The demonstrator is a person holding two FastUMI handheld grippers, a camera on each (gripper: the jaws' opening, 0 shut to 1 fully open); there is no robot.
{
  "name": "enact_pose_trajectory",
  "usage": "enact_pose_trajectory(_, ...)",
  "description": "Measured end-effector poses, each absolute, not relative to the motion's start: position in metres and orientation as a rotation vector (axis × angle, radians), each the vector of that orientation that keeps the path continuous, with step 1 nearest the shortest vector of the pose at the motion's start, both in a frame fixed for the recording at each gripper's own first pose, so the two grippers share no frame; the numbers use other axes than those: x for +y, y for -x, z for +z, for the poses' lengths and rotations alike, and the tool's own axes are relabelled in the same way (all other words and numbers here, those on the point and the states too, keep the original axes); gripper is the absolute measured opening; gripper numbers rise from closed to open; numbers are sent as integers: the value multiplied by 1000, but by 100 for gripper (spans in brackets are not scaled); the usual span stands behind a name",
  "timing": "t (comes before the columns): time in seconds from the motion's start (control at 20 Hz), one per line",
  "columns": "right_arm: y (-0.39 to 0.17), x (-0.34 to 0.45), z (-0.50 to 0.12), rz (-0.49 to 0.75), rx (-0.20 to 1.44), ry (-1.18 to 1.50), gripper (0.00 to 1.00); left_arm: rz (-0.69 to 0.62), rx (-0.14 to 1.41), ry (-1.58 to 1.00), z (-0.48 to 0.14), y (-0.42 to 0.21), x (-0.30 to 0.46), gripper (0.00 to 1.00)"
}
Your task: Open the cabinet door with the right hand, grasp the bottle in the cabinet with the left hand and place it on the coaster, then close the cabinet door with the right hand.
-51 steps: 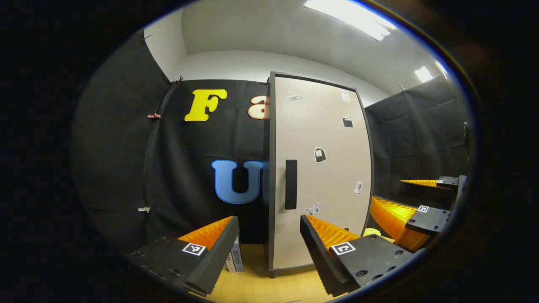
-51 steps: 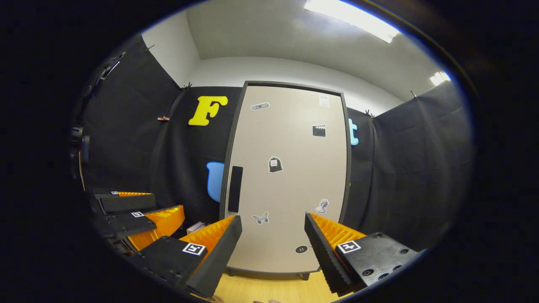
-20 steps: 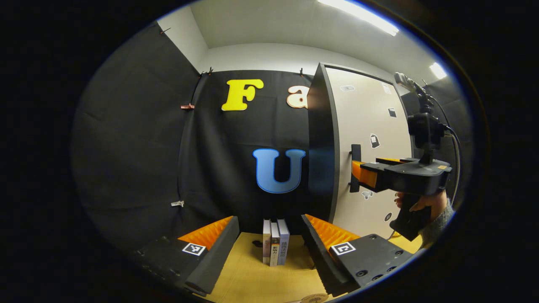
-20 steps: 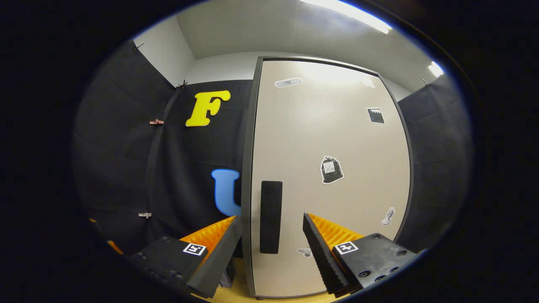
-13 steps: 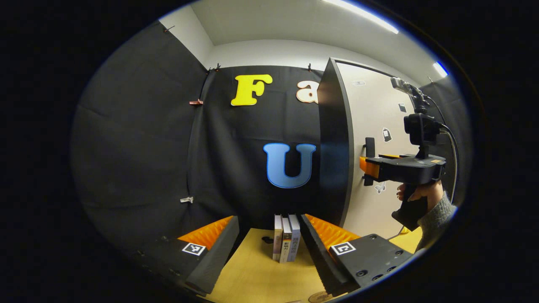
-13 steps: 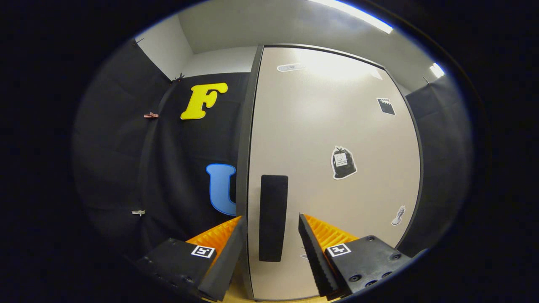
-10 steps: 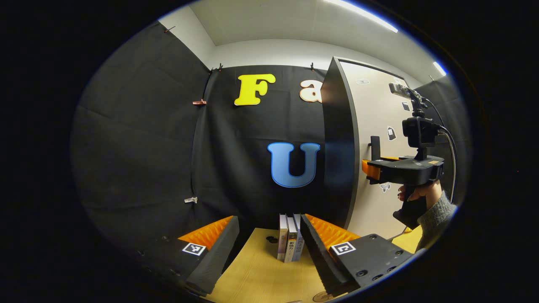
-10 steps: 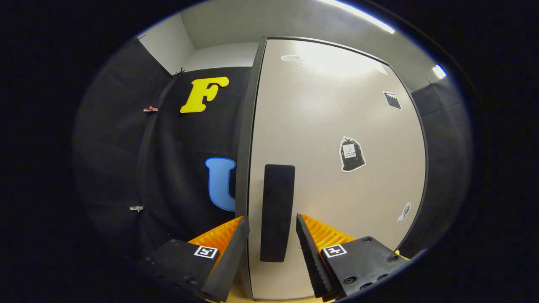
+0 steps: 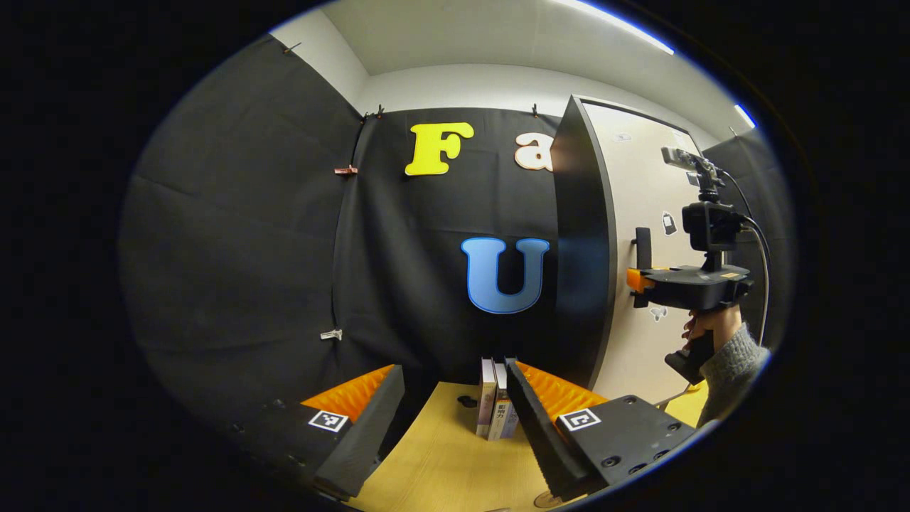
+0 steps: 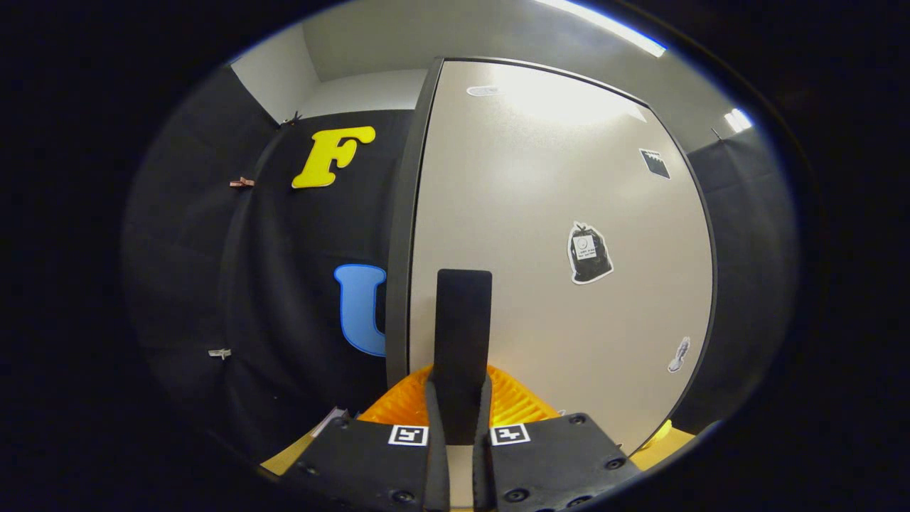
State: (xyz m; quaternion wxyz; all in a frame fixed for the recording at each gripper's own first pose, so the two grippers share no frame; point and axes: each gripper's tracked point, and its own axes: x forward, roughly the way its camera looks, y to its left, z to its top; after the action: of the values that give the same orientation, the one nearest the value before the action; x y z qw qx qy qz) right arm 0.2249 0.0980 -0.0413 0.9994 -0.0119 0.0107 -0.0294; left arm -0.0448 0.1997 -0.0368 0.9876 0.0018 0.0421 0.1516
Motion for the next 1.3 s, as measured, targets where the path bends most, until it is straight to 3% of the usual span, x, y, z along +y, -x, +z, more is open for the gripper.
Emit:
enact_pose_trajectory(0.05, -224, 98, -39, -52, 31, 25, 6, 303, 80, -7, -36, 46, 198, 92)
enact_pose_trajectory(0.5, -177, 97, -30, 37, 72, -1, 6, 295, 62, -5, -27, 67, 182, 92)
enact_pose_trajectory(0.85, -113, 74, -21, 109, 115, -7, 6, 207, 40, -3, -14, 70, 137, 92)
enact_pose_trajectory(1.3, -49, 21, -11, 92, 150, 15, 6, 89, 43, -16, -9, 76, 86, 93)
